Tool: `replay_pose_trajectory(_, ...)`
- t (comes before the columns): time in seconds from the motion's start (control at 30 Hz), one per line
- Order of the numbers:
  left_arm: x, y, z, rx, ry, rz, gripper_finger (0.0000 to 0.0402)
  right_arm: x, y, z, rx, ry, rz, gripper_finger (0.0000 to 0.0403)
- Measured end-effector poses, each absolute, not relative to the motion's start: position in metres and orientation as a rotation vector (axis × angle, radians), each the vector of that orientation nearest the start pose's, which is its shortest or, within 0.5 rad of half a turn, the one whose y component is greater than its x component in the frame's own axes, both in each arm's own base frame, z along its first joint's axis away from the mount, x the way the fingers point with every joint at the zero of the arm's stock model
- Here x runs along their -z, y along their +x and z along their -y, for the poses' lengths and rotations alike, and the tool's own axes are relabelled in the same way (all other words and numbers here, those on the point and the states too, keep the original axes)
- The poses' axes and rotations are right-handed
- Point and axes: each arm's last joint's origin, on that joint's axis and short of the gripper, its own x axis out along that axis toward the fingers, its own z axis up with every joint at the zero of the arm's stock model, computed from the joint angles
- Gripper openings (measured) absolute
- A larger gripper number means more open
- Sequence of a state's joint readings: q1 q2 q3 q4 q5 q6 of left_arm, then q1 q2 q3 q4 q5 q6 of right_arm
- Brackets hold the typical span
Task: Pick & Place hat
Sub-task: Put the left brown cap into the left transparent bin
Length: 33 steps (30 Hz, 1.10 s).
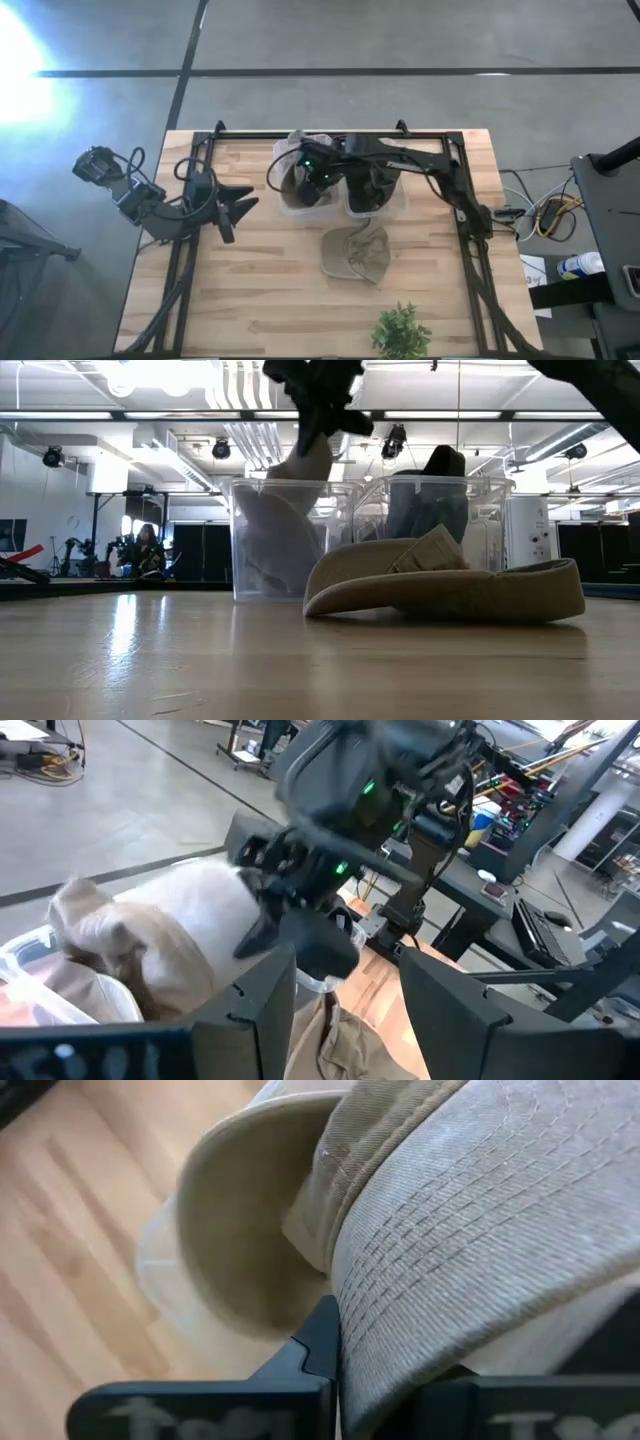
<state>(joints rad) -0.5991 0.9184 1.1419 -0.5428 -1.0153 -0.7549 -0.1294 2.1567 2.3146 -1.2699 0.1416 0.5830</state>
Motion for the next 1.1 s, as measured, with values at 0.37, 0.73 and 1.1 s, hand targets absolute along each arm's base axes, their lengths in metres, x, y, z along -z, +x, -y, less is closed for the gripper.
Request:
replay_pose_trajectory(0.37, -0.399, 0.150, 0.073, -0.466, -0.518, -0.062, 0.0174, -0.269, 0.465, 0.072, 0.530, 0.506, -1.165, 0.0036)
replay_pose_trajectory(0.73, -0.398, 0.150, 0.073, -0.449, -0.536, -0.075, 0.0174, -0.255, 0.475, 0.070, 0.463, 0.483, -1.177, 0.0110)
replay_pose_trajectory(1.1, -0.396, 0.150, 0.074, -0.449, -0.523, -0.088, 0.0174, -0.305, 0.462, 0.064, 0.534, 0.339, -1.015, 0.0179)
